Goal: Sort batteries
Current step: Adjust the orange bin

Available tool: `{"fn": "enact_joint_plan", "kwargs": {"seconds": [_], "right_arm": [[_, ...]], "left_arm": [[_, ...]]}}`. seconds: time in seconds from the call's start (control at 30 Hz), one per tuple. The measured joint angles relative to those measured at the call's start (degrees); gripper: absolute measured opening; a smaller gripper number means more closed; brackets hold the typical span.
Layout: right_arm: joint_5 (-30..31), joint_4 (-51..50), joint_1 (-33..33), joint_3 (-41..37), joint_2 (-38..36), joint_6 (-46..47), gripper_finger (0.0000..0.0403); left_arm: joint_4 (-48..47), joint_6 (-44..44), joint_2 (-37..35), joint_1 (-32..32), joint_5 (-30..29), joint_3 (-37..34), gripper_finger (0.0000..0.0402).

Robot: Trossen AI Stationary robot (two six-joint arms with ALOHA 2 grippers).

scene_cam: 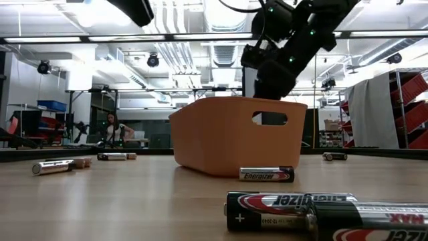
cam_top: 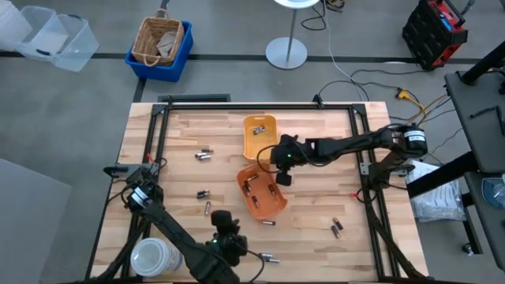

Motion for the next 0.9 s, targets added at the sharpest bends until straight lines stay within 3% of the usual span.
{"fn": "enact_joint_plan", "kwargs": {"seconds": [0.13,0.5,0.8,0.9], "right_arm": [[0.0,-5.8,0.0,0.2,-2.9,0.8,0.0012],[0.4,-16.1,2.3,-0.5,-14.9,4.2,0.0012],[0.4,-16.8,5.5,-0.8,-20.4,4.6,0.0012],[0.4,-16.9,6.1,-1.2,-20.8,4.9,0.0012]], "left_arm": [[-0.1,-1.7,0.0,0.4,-3.5,-4.0,0.0077],[1.9,-7.1,-2.3,4.7,-5.5,-17.5,0.0077],[12.7,1.0,-4.5,9.8,-5.5,-26.0,0.0072],[15.3,2.3,-7.9,9.8,-3.7,-28.1,0.0039]]}}
